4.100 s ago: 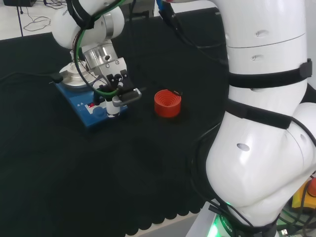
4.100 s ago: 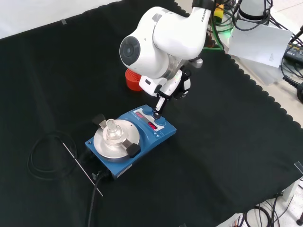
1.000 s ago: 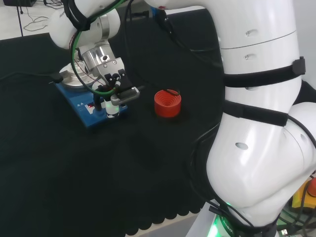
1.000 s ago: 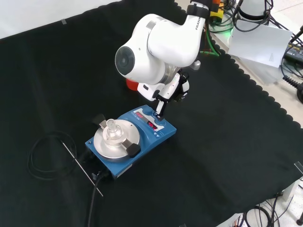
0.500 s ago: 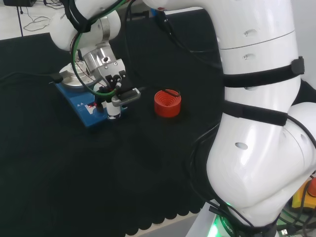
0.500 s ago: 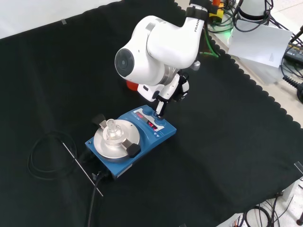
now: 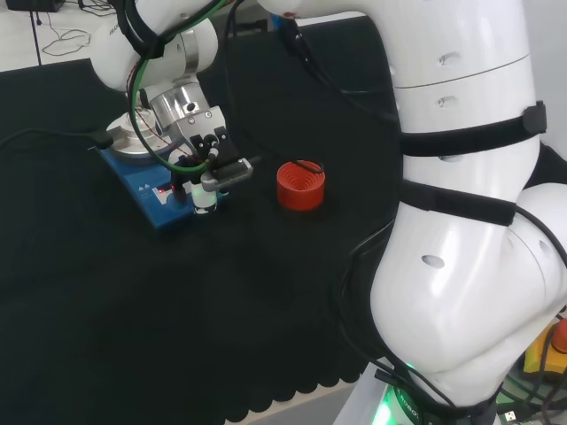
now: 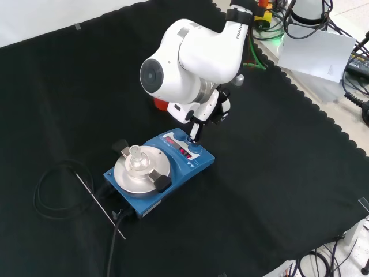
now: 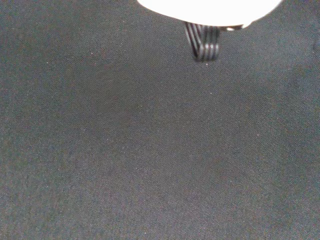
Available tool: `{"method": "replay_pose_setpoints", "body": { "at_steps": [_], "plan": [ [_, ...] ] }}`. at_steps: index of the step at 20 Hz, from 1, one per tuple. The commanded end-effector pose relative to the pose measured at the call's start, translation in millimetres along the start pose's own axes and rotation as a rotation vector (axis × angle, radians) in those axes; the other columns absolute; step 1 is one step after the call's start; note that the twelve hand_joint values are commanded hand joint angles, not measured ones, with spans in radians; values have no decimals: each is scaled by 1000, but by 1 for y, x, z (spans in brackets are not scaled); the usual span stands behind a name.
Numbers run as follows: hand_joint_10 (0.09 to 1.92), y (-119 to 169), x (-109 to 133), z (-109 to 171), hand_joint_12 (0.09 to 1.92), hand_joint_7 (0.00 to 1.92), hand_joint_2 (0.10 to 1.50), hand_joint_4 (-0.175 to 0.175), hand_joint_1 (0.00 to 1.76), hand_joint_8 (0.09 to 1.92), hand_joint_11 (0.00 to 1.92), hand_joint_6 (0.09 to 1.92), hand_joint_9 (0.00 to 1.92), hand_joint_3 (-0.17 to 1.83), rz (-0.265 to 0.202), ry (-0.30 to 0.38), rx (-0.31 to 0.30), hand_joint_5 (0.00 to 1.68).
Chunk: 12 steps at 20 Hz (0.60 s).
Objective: Turn on the heater.
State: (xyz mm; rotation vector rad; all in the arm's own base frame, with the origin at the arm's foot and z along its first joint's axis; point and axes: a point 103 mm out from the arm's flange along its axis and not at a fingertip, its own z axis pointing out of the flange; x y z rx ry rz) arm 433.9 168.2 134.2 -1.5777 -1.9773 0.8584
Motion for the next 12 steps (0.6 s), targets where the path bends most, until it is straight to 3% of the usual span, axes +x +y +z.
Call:
{"method": "replay_pose_setpoints", "body": {
  "at_steps": [1, 12],
  "plan": [
    [1711, -4, 4, -6, 1486, 1528, 631, -35, 1467, 1879, 1017, 477, 1538, 1191, 2, -2, -7, 329],
    [1710, -30, -2, -35, 1485, 1528, 630, -35, 1468, 1877, 1018, 483, 1540, 1193, 14, 12, -74, 326]
  ]
}}
